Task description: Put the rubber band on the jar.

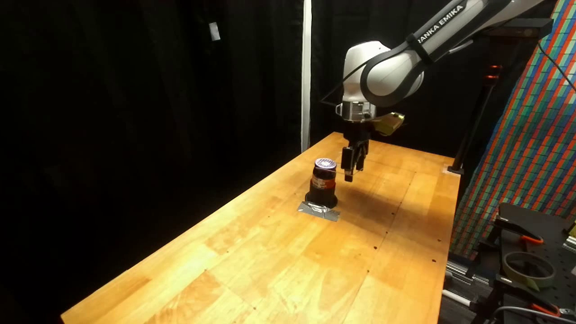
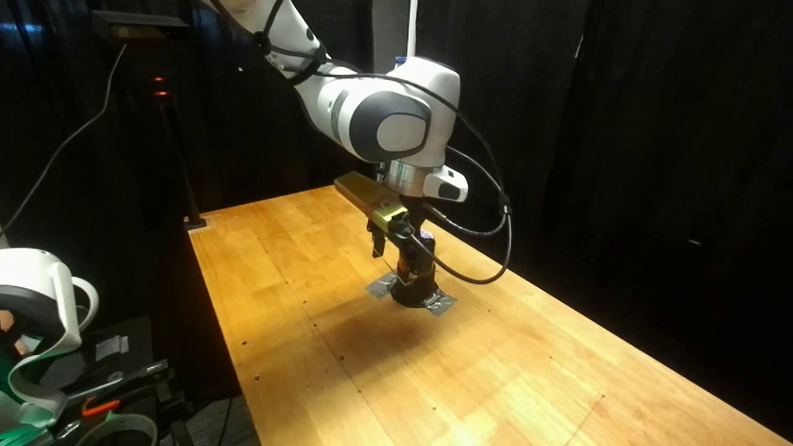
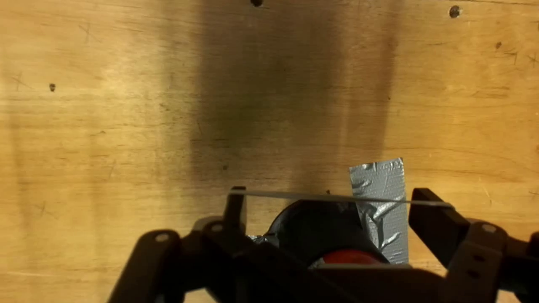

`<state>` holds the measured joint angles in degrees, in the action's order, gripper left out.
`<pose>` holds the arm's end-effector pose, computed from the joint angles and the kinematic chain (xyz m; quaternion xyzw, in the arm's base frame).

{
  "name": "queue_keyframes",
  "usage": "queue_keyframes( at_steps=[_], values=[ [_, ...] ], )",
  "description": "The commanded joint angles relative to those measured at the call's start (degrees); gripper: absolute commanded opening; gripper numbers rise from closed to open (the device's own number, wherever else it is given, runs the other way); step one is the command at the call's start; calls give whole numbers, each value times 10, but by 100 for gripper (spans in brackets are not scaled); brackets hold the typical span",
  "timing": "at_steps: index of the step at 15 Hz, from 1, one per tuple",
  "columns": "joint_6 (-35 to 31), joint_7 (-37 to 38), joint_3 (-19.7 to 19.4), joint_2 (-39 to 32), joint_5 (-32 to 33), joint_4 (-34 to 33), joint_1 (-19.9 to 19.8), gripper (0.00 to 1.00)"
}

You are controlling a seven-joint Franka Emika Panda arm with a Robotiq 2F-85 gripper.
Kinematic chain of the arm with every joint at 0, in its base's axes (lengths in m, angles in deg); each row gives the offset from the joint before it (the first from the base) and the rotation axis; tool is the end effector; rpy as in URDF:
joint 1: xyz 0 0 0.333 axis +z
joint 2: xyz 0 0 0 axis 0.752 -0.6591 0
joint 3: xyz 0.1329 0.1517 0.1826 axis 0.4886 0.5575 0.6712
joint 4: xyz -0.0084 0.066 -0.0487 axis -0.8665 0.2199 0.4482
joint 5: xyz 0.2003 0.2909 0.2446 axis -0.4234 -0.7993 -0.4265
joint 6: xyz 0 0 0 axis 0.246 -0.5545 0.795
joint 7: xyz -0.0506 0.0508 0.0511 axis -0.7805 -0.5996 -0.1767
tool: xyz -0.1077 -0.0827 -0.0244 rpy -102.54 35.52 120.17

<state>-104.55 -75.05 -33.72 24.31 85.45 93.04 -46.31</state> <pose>0.6069 0.0669 0.1552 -0.9973 -0.0532 0.0395 0.0319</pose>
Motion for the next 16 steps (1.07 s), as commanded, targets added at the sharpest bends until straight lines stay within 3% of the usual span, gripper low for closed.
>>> queue_keyframes(
  at_steps=[1,11,16],
  values=[
    [-56,10,-3,21,9,63,5,100],
    [-134,42,-10,18,22,96,16,100],
    [-174,137,-46,13,67,99,46,100]
  ],
)
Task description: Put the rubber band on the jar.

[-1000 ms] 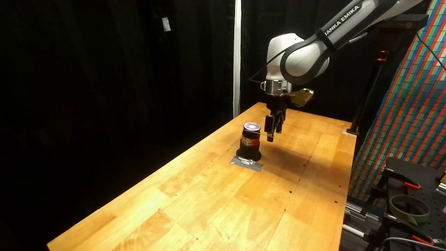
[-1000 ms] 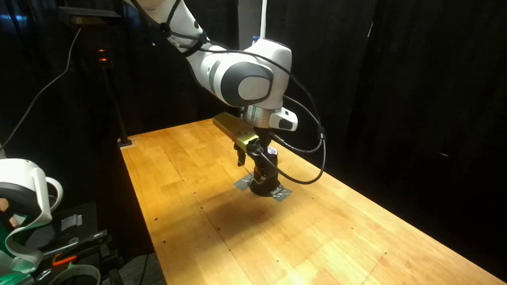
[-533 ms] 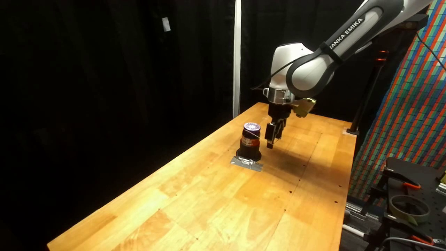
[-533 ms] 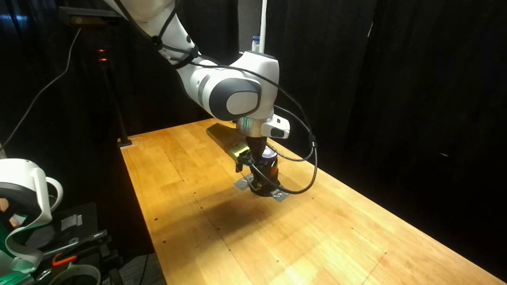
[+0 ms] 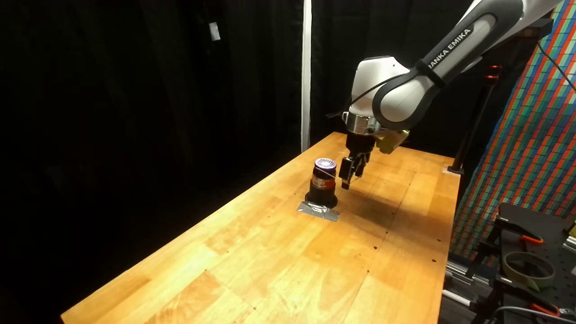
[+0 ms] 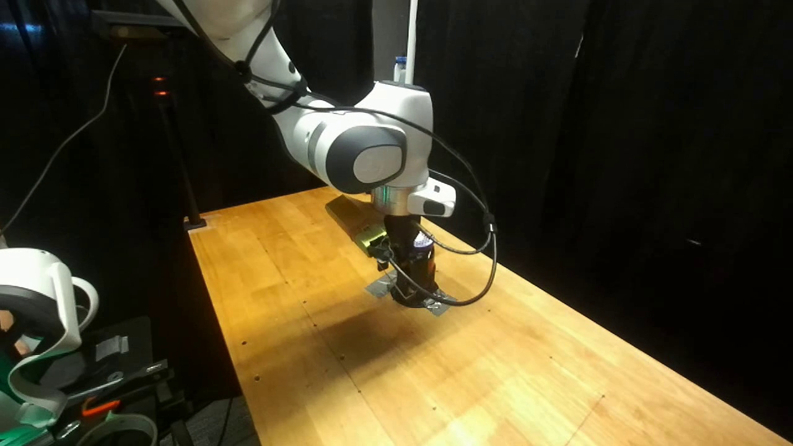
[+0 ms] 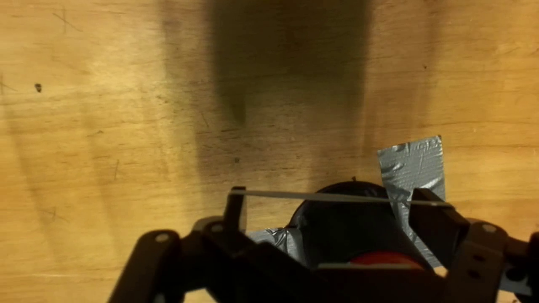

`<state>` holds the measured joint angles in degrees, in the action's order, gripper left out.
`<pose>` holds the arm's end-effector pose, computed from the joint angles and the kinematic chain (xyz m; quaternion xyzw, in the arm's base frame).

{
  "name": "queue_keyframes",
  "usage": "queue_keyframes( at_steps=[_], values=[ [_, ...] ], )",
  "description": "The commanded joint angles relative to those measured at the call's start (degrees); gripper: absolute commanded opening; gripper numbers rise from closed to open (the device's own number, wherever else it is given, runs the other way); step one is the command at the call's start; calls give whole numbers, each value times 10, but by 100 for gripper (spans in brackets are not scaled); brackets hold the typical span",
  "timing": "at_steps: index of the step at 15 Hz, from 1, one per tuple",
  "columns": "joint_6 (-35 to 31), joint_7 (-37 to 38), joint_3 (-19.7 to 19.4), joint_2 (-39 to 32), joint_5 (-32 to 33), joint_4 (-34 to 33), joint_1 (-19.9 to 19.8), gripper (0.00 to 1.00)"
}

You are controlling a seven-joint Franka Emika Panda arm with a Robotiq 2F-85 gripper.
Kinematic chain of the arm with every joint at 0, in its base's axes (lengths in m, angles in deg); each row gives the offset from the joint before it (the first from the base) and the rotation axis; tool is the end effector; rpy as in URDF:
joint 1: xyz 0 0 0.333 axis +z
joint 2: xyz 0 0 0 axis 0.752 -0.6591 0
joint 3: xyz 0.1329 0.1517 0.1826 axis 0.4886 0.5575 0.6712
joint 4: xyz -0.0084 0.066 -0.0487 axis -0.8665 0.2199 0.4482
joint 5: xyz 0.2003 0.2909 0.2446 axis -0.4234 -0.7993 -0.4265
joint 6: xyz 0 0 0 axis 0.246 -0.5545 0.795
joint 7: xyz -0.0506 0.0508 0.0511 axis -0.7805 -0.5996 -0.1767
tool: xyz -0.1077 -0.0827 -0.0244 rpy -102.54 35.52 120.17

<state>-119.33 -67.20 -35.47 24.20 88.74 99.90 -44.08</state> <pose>0.5929 0.0677 0.1257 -0.9995 -0.0097 -0.0286 0.0092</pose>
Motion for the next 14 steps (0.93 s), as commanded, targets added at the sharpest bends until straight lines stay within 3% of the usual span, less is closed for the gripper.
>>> queue_keyframes(
  at_steps=[1,10,13,14],
  values=[
    [-31,75,-36,13,45,32,30,100],
    [-53,153,-63,20,80,52,58,100],
    [-60,124,-50,27,68,63,46,100],
    [-64,120,-50,31,69,68,46,75]
  ],
)
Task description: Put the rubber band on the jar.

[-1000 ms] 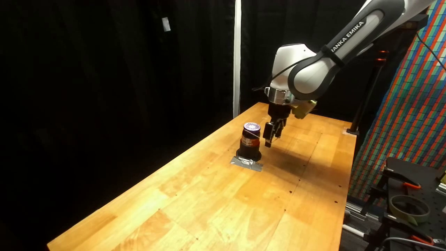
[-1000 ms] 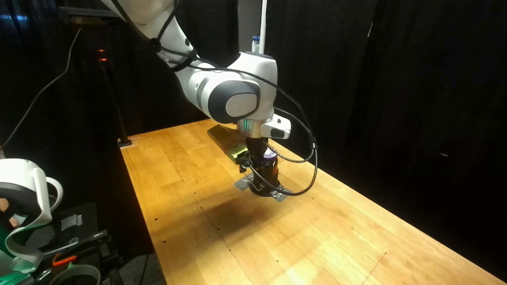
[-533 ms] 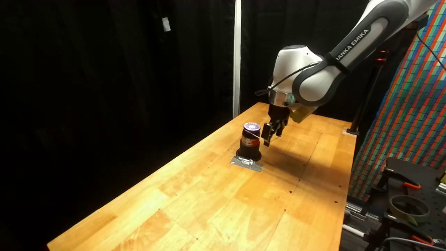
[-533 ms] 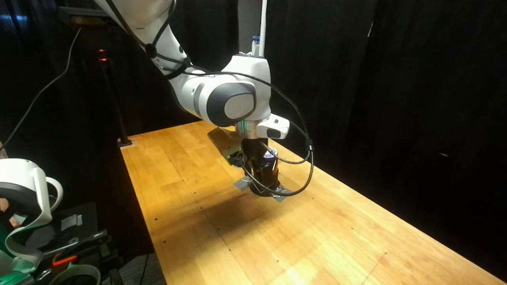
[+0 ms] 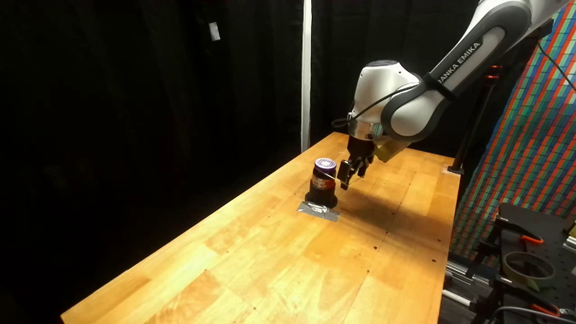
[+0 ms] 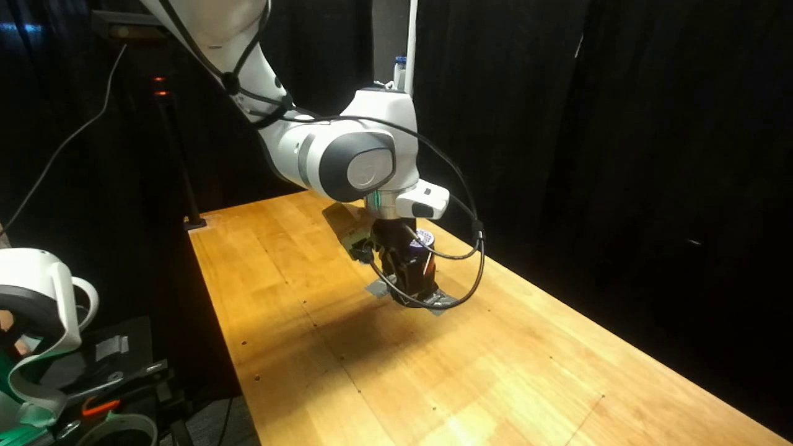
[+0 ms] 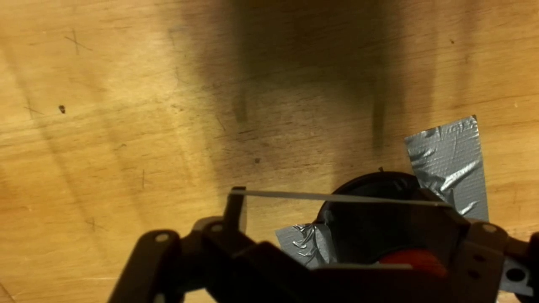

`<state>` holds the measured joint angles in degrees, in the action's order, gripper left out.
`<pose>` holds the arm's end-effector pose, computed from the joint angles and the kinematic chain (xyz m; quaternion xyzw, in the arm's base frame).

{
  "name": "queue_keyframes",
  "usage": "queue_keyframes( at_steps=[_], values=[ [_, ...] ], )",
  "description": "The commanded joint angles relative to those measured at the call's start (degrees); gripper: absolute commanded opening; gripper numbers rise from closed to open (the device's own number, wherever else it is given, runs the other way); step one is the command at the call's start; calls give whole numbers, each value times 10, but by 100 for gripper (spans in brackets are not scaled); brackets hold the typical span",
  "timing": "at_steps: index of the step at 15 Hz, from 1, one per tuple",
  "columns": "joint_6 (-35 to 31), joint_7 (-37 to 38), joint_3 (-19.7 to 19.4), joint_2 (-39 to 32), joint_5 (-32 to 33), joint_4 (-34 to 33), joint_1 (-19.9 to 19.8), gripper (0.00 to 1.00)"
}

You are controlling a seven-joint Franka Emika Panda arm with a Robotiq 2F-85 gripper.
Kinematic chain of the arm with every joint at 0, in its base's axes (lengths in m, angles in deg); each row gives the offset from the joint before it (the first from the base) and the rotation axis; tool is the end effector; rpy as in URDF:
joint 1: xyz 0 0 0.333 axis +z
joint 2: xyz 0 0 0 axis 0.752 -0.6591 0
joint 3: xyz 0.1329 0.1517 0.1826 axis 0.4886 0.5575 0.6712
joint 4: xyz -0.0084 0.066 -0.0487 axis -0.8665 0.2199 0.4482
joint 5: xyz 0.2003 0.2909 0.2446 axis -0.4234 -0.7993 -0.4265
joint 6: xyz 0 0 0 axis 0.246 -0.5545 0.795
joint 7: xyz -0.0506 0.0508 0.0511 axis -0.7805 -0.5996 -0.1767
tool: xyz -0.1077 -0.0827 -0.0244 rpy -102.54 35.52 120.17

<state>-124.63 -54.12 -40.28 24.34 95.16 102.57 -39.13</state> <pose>0.5855 0.0669 0.1174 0.9965 -0.0506 0.0603 0.0266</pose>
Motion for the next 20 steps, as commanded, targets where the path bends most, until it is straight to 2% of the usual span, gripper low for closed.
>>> queue_keyframes(
  at_steps=[1,6,8,10,13,14,15,18,20],
  values=[
    [-14,-23,3,35,-1,49,-10,74],
    [-91,-68,17,76,-12,110,-26,35],
    [-134,-85,25,92,-22,139,-35,20],
    [-207,-111,49,102,-58,172,-57,9],
    [-340,-126,88,93,-102,209,-84,4],
    [-374,-121,107,86,-97,216,-102,8],
    [-415,-112,109,80,-89,225,-104,10],
    [-506,-98,120,64,-71,245,-118,10],
    [-556,-95,113,55,-66,256,-115,8]
  ],
)
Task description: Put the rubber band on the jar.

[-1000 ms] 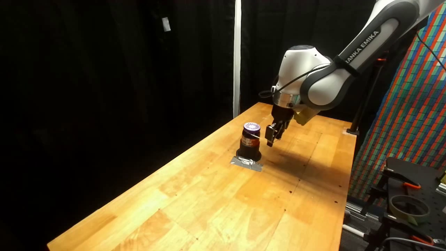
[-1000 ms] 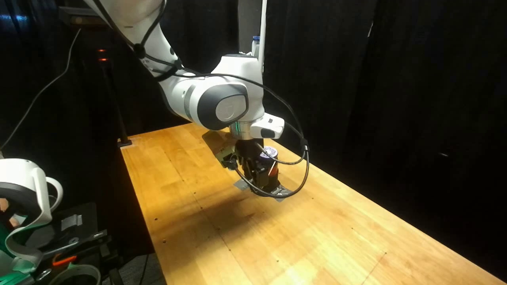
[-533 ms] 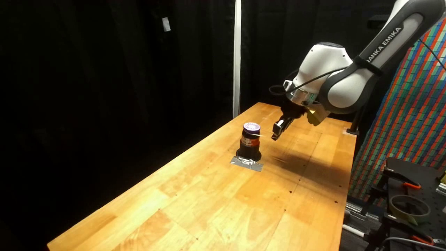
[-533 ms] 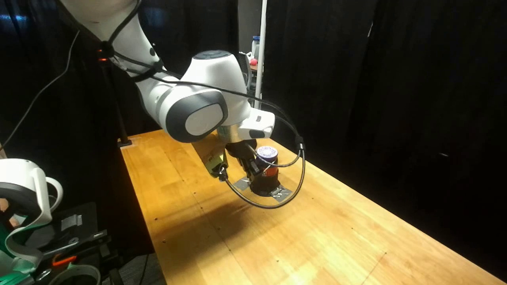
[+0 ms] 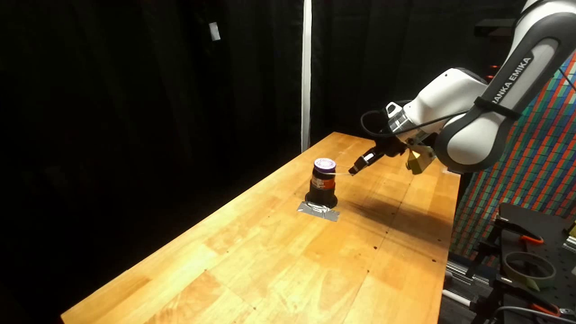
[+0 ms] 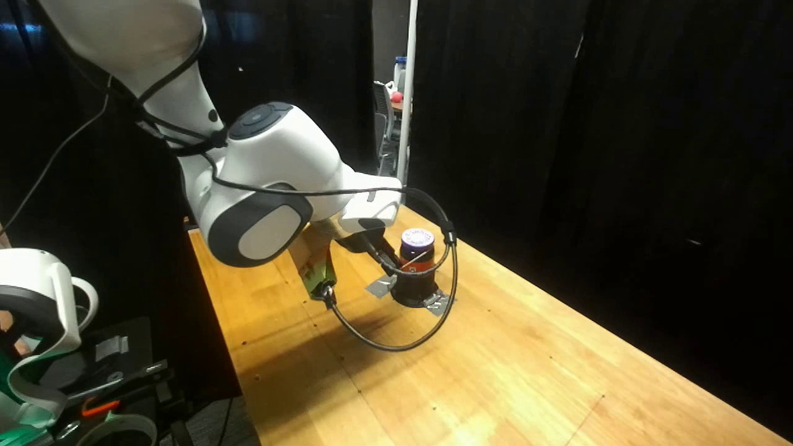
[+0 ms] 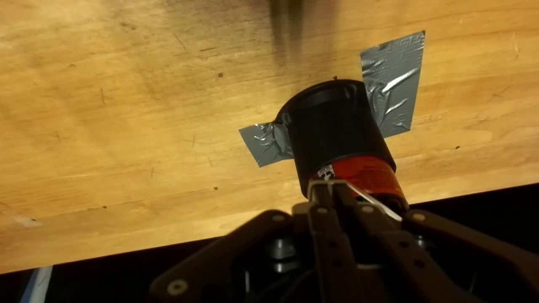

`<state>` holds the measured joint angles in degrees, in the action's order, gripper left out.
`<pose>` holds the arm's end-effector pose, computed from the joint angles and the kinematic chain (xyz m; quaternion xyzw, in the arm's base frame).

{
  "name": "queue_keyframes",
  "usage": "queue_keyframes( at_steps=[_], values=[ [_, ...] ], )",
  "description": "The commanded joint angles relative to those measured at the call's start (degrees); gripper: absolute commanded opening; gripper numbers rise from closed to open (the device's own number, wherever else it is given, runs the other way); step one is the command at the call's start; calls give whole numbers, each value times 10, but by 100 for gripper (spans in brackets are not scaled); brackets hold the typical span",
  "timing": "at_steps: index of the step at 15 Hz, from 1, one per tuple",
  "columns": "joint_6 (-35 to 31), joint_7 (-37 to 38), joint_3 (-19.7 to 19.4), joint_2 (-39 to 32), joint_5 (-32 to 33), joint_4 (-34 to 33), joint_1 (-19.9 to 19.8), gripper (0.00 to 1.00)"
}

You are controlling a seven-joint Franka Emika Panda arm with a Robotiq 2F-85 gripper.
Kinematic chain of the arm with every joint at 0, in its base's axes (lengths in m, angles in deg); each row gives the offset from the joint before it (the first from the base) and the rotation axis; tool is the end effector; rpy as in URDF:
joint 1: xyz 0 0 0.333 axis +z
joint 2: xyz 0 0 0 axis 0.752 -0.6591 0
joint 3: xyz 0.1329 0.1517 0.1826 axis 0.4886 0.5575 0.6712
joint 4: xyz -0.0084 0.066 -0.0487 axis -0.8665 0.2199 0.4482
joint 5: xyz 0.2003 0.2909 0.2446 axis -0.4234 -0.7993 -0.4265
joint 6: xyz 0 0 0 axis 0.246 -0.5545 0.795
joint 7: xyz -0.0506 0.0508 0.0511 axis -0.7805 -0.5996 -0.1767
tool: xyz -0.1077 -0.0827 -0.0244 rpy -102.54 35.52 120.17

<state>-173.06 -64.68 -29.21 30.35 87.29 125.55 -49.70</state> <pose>0.5116 0.0650 0.1337 -0.9458 0.0275 -0.3182 0.0595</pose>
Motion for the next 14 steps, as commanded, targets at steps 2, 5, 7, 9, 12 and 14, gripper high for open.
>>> queue_keyframes(
  at_steps=[2,5,7,9,12,14],
  values=[
    [-119,12,-3,-15,13,35,-7,8],
    [-173,15,-7,-25,19,49,-6,9],
    [-197,21,-7,-29,32,58,-11,10],
    [-216,29,-5,-31,51,66,-18,9],
    [-252,42,-4,-36,77,76,-26,8],
    [-285,46,-6,-42,83,79,-27,9]
  ],
)
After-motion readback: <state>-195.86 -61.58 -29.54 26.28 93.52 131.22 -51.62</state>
